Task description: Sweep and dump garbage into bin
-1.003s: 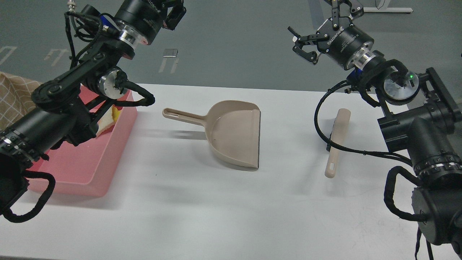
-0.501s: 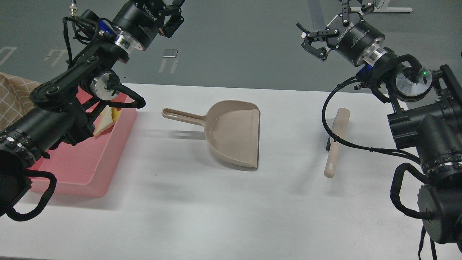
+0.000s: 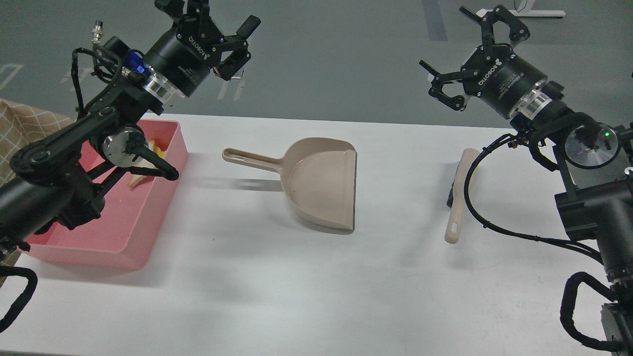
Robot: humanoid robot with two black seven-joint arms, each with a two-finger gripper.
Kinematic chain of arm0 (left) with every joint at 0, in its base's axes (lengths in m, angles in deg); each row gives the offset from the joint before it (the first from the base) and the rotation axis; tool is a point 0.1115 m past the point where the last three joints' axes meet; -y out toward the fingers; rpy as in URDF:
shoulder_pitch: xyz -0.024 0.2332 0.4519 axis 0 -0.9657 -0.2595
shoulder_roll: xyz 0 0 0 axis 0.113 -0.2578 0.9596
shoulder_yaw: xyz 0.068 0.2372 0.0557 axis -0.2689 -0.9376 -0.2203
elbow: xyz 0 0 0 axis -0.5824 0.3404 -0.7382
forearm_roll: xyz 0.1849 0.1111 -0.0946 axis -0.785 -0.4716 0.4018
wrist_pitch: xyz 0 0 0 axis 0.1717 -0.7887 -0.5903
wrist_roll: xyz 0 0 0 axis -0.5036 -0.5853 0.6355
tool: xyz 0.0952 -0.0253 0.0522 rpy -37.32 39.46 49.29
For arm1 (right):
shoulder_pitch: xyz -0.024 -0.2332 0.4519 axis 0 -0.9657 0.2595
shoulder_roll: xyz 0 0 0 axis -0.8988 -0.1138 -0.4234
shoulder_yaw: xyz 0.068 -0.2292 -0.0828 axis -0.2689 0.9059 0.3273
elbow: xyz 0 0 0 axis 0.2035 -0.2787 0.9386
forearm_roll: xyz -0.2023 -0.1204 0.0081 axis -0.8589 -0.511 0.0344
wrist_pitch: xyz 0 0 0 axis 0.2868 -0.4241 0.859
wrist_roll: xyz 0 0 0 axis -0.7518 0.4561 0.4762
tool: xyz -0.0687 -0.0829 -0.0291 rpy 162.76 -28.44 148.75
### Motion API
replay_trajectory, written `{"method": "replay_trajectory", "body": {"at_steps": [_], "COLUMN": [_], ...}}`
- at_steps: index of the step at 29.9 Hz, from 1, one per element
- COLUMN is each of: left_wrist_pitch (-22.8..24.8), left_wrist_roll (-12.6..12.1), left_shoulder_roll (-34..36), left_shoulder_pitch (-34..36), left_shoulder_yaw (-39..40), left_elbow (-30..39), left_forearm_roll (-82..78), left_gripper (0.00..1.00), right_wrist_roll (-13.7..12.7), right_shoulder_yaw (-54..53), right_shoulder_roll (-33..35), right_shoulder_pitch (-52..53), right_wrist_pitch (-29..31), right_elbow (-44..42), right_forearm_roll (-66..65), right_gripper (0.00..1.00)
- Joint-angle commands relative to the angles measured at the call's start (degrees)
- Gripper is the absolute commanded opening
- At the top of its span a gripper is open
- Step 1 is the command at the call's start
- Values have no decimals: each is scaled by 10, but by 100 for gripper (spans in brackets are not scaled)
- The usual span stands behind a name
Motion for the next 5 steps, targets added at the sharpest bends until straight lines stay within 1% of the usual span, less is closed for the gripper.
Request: {"method": "replay_trajectory", "body": {"at_steps": [1, 5], "left_wrist_pitch": [-4, -11], "left_wrist_roll": [0, 0], "left_shoulder_roll": [-1, -4], "left_shoulder_pitch": [-2, -2], "left_shoulder_yaw": [-1, 0], "left_elbow": [-4, -7], "left_forearm_roll": [6, 11], "left_gripper": [98, 98], "right_wrist_roll": [0, 0], "right_shoulder_yaw": [-1, -1], "right_shoulder_roll": [-1, -5], "right_shoulder_pitch": [-6, -8], "right_wrist_pitch": [0, 0], "right_elbow": [3, 3], "right_forearm_roll": [0, 0], "right_gripper": [100, 100]}}
